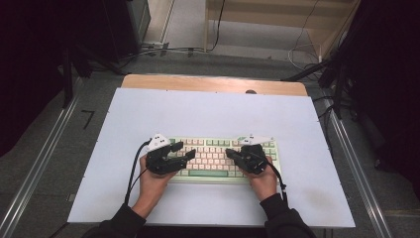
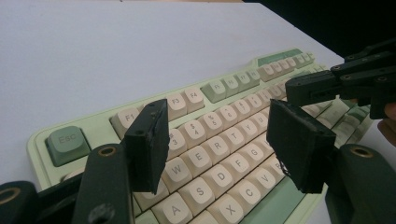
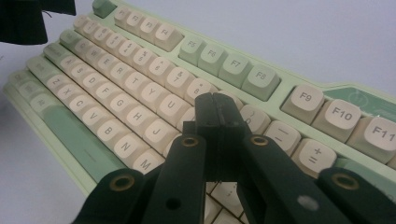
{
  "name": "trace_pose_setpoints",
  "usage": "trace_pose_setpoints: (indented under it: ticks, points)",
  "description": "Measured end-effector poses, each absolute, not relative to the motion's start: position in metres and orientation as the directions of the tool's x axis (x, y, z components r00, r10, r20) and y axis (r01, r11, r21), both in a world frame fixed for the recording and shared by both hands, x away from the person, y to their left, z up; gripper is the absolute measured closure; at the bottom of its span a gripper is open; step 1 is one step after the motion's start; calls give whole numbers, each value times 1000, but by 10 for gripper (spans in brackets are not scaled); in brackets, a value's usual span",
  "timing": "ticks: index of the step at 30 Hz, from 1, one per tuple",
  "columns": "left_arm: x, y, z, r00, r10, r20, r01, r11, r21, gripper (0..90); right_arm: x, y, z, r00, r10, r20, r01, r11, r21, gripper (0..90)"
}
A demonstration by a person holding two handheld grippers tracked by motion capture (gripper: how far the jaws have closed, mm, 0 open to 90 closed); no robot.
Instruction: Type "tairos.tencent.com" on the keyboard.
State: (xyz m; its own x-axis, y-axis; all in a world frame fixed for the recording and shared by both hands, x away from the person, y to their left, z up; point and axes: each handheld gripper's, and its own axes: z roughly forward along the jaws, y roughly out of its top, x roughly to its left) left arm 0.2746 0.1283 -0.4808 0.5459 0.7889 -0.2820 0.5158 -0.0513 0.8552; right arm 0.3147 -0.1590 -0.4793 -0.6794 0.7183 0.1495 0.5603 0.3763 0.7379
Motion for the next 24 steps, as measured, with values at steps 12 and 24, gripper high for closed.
trace_pose_setpoints:
  ticks: [12, 24]
  points:
    - [275, 128, -481, 550, 784, -288, 519, -51, 853, 413, 317, -156, -483, -678, 722, 141, 567, 391, 725, 876]
    - [274, 130, -480, 550, 783, -291, 517, -46, 855, 419, 314, -165, -468, -670, 718, 189, 561, 324, 762, 747]
